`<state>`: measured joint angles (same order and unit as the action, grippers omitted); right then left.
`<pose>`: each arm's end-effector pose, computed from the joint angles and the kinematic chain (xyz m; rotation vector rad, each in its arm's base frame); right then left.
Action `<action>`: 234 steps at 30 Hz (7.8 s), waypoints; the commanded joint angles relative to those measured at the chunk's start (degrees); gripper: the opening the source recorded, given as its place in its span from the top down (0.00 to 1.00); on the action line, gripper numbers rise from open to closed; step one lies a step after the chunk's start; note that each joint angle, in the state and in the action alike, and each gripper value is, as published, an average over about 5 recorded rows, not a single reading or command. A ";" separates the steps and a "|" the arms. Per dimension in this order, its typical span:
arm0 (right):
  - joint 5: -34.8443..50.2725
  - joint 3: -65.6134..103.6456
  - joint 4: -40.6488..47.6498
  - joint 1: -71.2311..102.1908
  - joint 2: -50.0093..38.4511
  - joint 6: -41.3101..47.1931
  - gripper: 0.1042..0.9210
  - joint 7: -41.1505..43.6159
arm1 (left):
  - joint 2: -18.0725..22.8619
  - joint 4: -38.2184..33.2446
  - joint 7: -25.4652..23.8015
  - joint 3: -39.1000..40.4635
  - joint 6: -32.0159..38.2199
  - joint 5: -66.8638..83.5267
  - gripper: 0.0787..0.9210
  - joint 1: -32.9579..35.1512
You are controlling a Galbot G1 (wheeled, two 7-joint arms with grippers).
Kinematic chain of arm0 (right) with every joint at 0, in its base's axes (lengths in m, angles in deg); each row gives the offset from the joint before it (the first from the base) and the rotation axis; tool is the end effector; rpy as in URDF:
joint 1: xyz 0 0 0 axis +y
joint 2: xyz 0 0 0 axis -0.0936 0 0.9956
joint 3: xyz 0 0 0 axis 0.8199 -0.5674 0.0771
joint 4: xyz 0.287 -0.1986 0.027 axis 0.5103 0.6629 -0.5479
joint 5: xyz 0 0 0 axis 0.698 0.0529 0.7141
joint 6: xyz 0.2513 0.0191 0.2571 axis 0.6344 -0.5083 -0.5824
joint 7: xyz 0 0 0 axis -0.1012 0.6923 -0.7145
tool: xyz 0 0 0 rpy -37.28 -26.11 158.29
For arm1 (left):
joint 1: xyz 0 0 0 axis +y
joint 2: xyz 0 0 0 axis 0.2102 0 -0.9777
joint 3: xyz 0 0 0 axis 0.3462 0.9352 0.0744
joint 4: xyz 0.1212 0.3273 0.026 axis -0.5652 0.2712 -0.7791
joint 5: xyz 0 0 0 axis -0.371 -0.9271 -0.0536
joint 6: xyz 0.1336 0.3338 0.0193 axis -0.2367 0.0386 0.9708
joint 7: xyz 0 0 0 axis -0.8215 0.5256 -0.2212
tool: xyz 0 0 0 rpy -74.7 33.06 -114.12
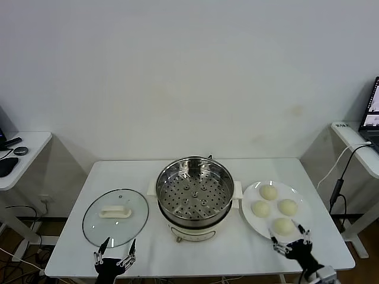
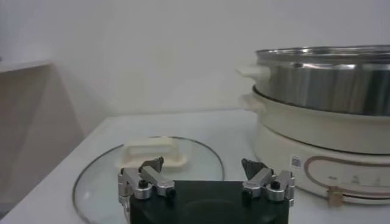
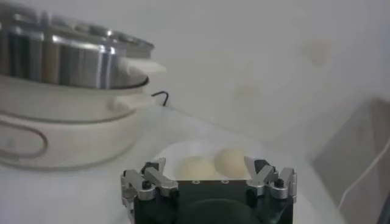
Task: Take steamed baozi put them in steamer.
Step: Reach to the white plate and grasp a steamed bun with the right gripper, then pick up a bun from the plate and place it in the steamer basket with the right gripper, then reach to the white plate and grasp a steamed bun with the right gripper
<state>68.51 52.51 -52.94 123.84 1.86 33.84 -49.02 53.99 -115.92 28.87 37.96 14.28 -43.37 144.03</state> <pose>0.2167 -0.2154 -0.2970 0.5016 -2.6678 0.9197 0.1156 0.0649 -0.3633 -0.1302 -2.9010 -0.1271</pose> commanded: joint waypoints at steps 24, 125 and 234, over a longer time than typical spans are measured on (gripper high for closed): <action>-14.53 -65.64 42.92 -78.94 -18.19 -4.08 0.12 40.08 | -0.23 1.29 -2.83 -3.06 3.75 -4.68 0.12 -2.81; 9.00 -116.58 31.09 -120.90 5.65 -17.08 0.43 35.27 | 0.00 0.25 -2.40 -7.54 5.04 -4.16 0.12 -3.06; -7.48 -91.10 36.74 -83.49 -13.63 4.55 0.12 34.00 | -2.77 -1.09 -2.82 -12.85 6.06 -1.66 0.12 -3.77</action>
<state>62.77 -40.25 -20.97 38.10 -16.44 39.63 -14.83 51.31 -117.06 26.06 25.21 20.33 -45.03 140.27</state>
